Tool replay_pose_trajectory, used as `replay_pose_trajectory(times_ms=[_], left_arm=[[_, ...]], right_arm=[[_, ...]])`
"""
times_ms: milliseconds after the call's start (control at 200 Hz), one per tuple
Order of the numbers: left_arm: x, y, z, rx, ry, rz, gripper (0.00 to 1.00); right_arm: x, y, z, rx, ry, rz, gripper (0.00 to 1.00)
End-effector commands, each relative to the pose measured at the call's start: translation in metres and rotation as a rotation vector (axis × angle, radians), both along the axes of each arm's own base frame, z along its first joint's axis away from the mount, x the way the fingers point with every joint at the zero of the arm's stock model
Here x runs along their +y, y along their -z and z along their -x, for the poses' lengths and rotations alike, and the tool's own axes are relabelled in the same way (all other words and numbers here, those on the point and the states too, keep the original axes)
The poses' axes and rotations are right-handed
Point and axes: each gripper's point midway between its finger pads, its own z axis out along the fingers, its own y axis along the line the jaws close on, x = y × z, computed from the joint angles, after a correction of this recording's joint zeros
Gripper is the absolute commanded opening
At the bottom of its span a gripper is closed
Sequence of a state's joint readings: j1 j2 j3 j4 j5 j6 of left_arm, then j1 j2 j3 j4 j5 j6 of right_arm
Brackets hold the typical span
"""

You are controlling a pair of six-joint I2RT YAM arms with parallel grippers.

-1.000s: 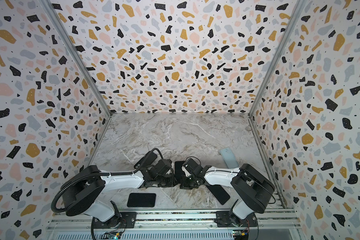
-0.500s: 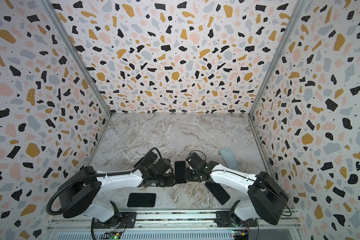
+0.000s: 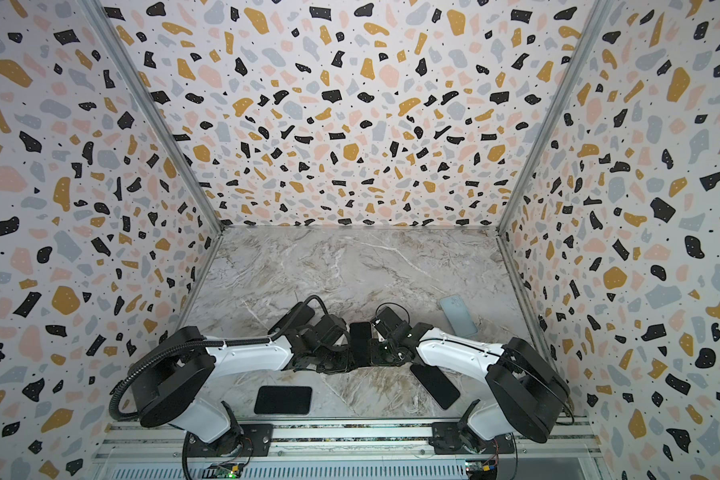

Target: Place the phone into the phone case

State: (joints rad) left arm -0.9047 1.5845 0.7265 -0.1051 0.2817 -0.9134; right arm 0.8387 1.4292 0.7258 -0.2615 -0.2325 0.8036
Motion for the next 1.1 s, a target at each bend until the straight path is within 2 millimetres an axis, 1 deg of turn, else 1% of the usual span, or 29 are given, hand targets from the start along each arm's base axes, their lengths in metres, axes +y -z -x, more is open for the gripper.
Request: replay_pose_trajectory(times_ms=[0, 135, 360, 516, 861, 1096], left_arm=[[0.004, 0.010, 0.005, 0.035, -0.005, -0.018, 0.28], [0.008, 0.014, 0.008, 0.041, -0.009, -0.028, 0.23], [0.010, 0.016, 0.010, 0.042, -0.007, -0.025, 0.21], [0.012, 0.019, 0.011, 0.045, -0.009, -0.024, 0.18], [0.012, 0.020, 0.012, 0.047, -0.008, -0.023, 0.15], [0.011, 0.021, 0.012, 0.048, -0.008, -0.020, 0.15]], right_arm=[[-0.004, 0.008, 0.003, 0.022, -0.001, 0.013, 0.30], [-0.007, 0.012, 0.005, 0.025, 0.004, 0.024, 0.31], [-0.012, 0.018, 0.004, 0.025, 0.009, 0.048, 0.31], [-0.011, 0.022, 0.006, 0.037, 0.004, 0.046, 0.30], [-0.011, 0.034, 0.011, 0.065, 0.003, 0.038, 0.17], [-0.010, 0.033, 0.012, 0.062, -0.004, 0.027, 0.11]])
